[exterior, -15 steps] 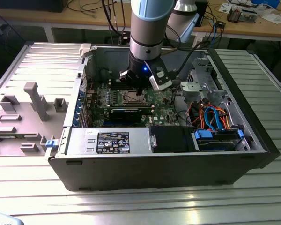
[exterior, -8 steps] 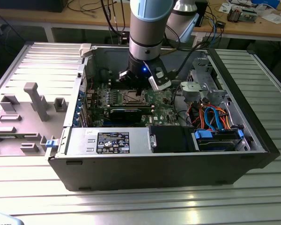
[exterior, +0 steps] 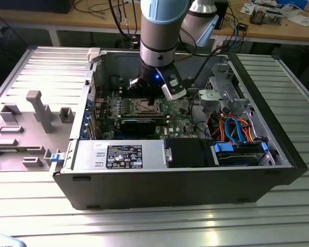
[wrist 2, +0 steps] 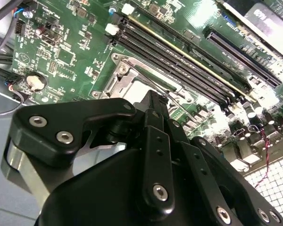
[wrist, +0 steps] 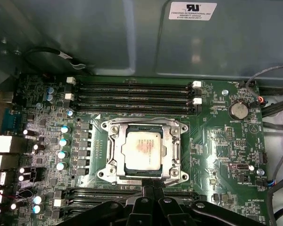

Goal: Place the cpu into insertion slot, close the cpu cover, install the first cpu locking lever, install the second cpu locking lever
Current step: 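Install the second cpu locking lever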

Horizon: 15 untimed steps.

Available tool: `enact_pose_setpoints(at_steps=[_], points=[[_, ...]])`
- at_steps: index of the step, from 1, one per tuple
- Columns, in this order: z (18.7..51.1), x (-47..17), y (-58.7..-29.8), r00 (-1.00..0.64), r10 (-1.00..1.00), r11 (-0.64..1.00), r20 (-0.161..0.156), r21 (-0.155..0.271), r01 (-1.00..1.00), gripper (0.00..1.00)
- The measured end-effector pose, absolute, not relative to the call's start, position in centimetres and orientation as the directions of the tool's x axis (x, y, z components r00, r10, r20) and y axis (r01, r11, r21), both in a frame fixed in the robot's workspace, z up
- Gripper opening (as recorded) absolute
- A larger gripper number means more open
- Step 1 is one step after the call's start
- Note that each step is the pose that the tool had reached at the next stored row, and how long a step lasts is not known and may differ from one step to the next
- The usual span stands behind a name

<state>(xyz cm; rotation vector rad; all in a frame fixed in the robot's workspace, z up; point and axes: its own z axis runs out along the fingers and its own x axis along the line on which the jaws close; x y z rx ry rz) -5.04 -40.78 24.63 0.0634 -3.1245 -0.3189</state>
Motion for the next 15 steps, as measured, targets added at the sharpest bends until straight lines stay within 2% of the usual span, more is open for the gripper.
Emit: enact_pose_setpoints(at_steps=[15], points=[[23.4, -7.0, -41.7, -0.999, -0.04, 0.979, -0.004, 0.202, -0.04, 0.11]])
